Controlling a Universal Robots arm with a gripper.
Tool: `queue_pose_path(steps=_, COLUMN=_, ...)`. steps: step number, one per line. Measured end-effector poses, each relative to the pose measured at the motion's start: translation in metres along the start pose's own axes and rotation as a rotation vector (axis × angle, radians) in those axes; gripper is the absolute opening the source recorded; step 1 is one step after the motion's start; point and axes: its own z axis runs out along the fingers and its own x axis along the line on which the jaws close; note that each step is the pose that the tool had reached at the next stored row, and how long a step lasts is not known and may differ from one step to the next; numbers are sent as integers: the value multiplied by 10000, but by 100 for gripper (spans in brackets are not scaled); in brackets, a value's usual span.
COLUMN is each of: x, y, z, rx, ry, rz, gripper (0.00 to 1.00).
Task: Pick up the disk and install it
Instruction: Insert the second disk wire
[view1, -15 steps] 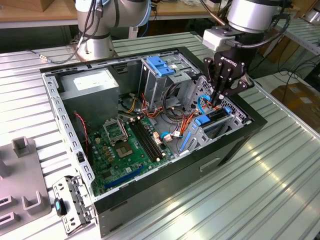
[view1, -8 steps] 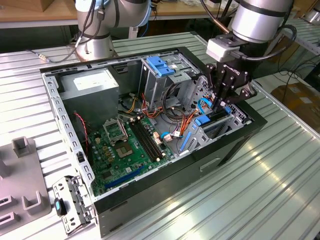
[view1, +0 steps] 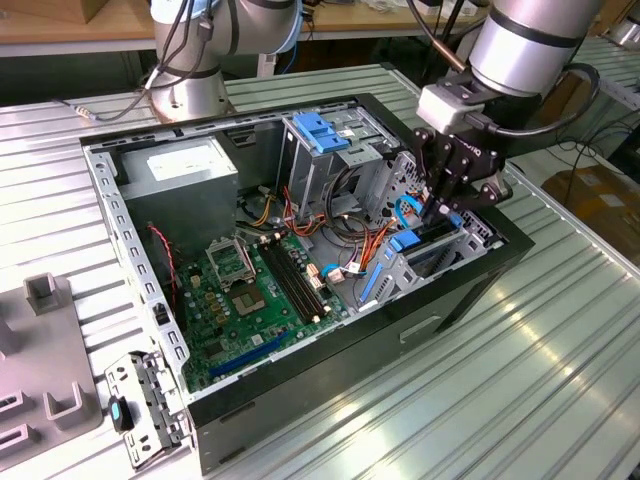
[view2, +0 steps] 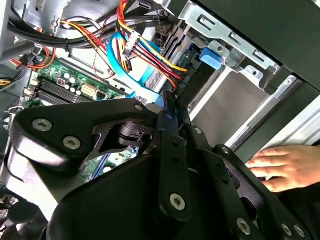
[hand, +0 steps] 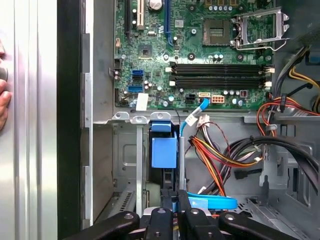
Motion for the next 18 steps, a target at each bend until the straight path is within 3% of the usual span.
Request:
queue_pose_path(steps=9, x=19, y=-12, z=22, rx=1, ry=-46, rz=0, gripper=16)
queue_pose_path(steps=10, x=18, y=-13, z=39, rx=1, ry=-44, rz=0, gripper=16)
queue_pose_path(steps=11, x=16, y=-12, z=85, rx=1, ry=-87, rz=1, gripper=16)
queue_pose_path(steps=12, x=16, y=-12, z=101, rx=1, ry=-94, rz=1, gripper=16)
queue_pose_path(steps=14, x=16, y=-12, z=91, rx=3, ry=-108, rz=0, gripper=17)
queue_pose_path(steps=15, x=17, y=-13, z=58, rx=3, ry=-111, rz=0, gripper=17)
queue_pose_path(steps=16, x=19, y=-14, z=22, rx=2, ry=-97, rz=0, gripper=24)
queue_pose_path(steps=18, x=21, y=-20, z=-25, rx=2, ry=-110, rz=-2, gripper=24)
